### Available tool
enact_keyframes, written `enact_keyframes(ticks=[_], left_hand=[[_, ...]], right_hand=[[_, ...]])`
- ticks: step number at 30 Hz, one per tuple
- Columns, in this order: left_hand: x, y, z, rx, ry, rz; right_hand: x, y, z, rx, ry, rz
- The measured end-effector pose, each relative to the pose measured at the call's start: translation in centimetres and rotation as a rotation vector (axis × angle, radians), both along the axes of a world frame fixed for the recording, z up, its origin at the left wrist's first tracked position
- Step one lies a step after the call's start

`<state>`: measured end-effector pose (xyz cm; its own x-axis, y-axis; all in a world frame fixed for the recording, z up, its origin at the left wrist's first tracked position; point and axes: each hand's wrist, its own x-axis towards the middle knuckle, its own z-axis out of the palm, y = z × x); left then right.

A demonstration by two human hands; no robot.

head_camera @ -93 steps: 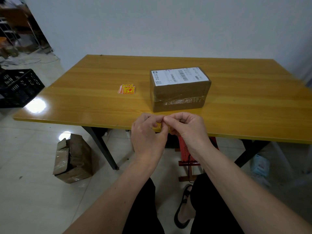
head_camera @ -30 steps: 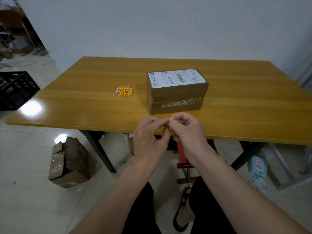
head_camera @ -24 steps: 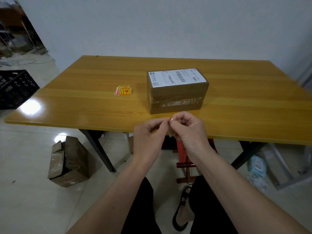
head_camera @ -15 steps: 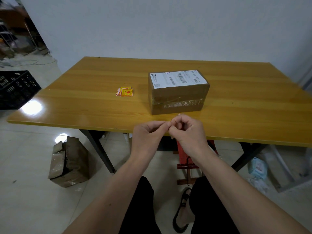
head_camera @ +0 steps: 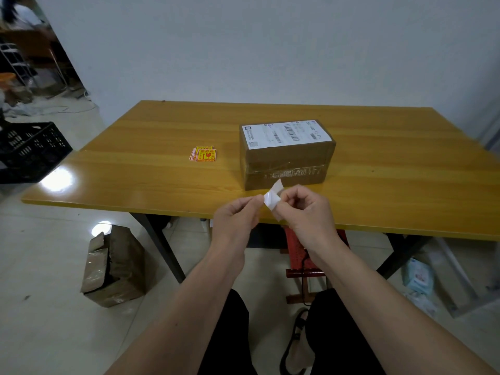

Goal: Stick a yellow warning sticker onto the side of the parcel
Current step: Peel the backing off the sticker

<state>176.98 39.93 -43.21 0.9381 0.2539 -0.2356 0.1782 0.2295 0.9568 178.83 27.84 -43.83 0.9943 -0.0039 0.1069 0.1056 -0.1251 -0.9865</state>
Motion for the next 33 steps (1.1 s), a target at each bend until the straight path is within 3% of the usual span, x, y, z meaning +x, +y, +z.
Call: enact_keyframes(ticks=[6,25,28,33], left_hand=[[0.9,0.1,-0.5,-0.208,0.082,0.047],[3.1,-1.0,-1.8,-0.199,0.209,0.377],[3.6,-2.5,-2.0,-0.135,0.194,0.279],[4.9,-5.5,-1.9,-0.061,0.185,0.165]], right_hand=[[-0.1,-0.5,0.4,0.117,0.098,-0.043],[1.8,-4.4,-0.1,0.218,0.204,-0.258],[2.8,-6.0,-0.5,0.062,0.147,-0.351],[5.6,-9.4,-1.9,-0.381,0.054,-0.445]])
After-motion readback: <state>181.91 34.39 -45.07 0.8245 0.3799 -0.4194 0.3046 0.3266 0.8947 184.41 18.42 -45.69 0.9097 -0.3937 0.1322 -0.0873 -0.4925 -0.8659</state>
